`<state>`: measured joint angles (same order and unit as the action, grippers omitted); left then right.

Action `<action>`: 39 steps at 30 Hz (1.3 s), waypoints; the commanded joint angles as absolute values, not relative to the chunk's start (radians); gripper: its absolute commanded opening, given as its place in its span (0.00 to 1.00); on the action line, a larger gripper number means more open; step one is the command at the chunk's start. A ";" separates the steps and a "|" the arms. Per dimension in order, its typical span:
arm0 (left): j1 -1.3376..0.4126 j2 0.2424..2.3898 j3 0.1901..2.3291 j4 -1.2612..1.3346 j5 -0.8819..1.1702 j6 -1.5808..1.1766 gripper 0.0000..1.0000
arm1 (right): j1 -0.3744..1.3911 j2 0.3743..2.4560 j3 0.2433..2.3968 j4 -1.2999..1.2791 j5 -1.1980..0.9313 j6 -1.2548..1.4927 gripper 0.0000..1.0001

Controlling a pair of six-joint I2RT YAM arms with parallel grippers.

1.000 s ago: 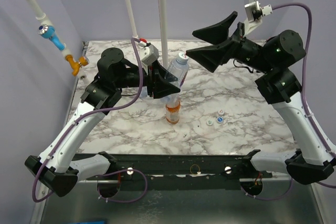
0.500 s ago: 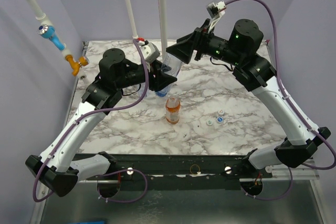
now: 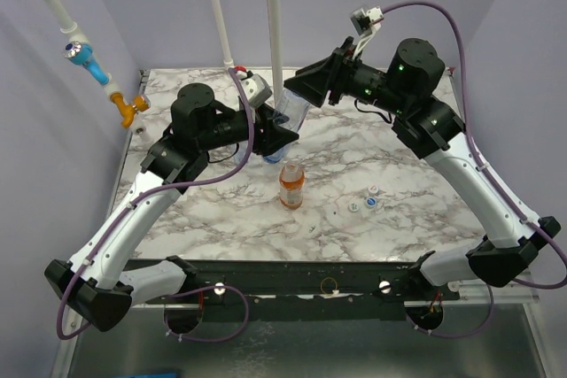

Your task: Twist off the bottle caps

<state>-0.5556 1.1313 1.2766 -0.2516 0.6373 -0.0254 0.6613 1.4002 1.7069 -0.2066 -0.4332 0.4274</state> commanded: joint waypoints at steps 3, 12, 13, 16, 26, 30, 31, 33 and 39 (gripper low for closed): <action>-0.552 1.124 1.272 -0.226 0.641 -0.035 0.00 | 0.665 1.384 1.676 -0.178 -0.428 0.436 0.59; -0.548 1.112 1.264 -0.220 0.660 -0.049 0.00 | 0.664 1.363 1.662 -0.148 -0.429 0.445 0.32; -0.548 1.111 1.263 -0.218 0.666 -0.055 0.00 | 0.664 1.358 1.658 -0.140 -0.434 0.447 0.30; -0.546 1.110 1.269 -0.215 0.711 -0.083 0.00 | 0.664 1.343 1.646 -0.108 -0.482 0.447 0.23; -0.544 1.120 1.328 -0.147 1.161 -0.417 0.00 | 0.664 1.255 1.491 0.479 -1.240 0.662 0.10; -0.544 1.118 1.335 -0.131 1.178 -0.443 0.00 | 0.664 1.290 1.463 0.769 -1.346 0.895 0.09; -0.543 1.117 1.336 -0.131 1.177 -0.443 0.00 | 0.664 1.293 1.468 0.769 -1.352 0.899 0.09; -0.543 1.116 1.336 -0.131 1.176 -0.441 0.00 | 0.664 1.288 1.476 0.712 -1.345 0.860 0.10; -0.540 1.111 1.330 -0.129 1.147 -0.417 0.00 | 0.663 1.227 1.535 0.195 -0.959 0.469 0.65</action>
<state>-0.5636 1.1053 1.3186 -0.1390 1.2263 -0.3935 0.6476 1.2976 1.4887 0.4923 -1.1385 0.6750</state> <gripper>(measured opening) 0.495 0.409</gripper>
